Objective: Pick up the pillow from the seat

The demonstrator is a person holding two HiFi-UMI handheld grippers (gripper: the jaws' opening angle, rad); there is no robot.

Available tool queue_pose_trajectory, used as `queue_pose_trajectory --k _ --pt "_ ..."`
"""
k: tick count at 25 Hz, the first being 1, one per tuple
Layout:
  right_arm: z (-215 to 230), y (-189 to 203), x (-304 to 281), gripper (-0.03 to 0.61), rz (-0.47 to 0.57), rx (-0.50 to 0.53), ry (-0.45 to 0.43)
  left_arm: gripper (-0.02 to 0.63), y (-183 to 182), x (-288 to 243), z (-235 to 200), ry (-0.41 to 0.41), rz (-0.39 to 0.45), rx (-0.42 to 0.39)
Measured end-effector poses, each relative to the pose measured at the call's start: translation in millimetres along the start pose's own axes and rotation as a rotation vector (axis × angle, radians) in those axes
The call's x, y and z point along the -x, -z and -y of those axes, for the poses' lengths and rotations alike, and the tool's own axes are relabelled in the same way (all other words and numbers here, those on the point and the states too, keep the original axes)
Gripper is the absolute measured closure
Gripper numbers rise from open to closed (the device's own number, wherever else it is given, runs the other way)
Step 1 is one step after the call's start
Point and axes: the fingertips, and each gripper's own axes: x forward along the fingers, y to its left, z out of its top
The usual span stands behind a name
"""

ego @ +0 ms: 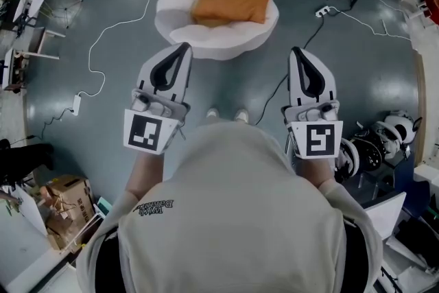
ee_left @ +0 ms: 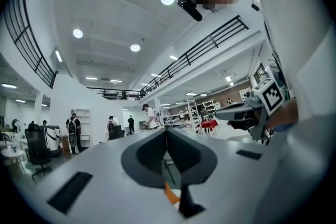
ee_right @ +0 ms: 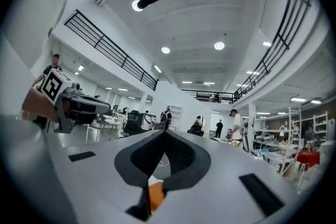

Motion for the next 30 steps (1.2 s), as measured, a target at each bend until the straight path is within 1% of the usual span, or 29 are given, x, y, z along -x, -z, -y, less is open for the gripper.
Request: queue_pose_trajectory --k 1,4,8,12,16,18,19,23,26,30 --pt "-0.4 -0.2 -0.5 0.569 0.008 0.015 -0.010 0.601 -0.8 -2.9 1.0 -0.003 0.008 0.002" --pt "2.6 3.3 -0.5 0.569 0.022 0.018 -0.026 0.601 0.2 -7.3 7.7 -0.014 0.003 -0.010" --pt "9.0 11.9 -0.5 0.569 0.015 0.030 -0.041 0.601 -0.3 -13.2 14.4 -0.031 0.041 0.043" --pt "17.9 15.9 0.5 0.569 0.017 0.015 -0.059 0.601 -3.5 -16.3 20.3 -0.068 0.035 -0.006" --pt "13.8 10.8 -6.5 0.569 0.042 0.015 -0.111 0.601 3.8 -14.8 15.2 -0.102 0.021 0.050" --pt "11.6 8.9 -12.8 0.569 0.047 0.020 -0.132 0.601 6.2 -15.0 7.4 -0.128 0.011 0.060" --pt "11.5 9.1 -15.8 0.569 0.044 0.009 -0.139 0.601 5.9 -14.6 4.1 -0.140 0.010 0.061" --pt "13.9 6.4 -26.5 0.569 0.037 -0.091 -0.178 0.601 4.1 -13.7 -7.8 -0.171 0.037 0.080" --pt "12.4 8.8 -34.3 0.569 0.025 -0.096 -0.191 0.601 14.5 -17.9 -14.0 -0.175 0.033 0.107" --pt "13.9 21.6 -41.8 0.569 -0.013 -0.082 -0.184 0.601 24.4 -27.3 -15.2 -0.159 0.020 0.084"
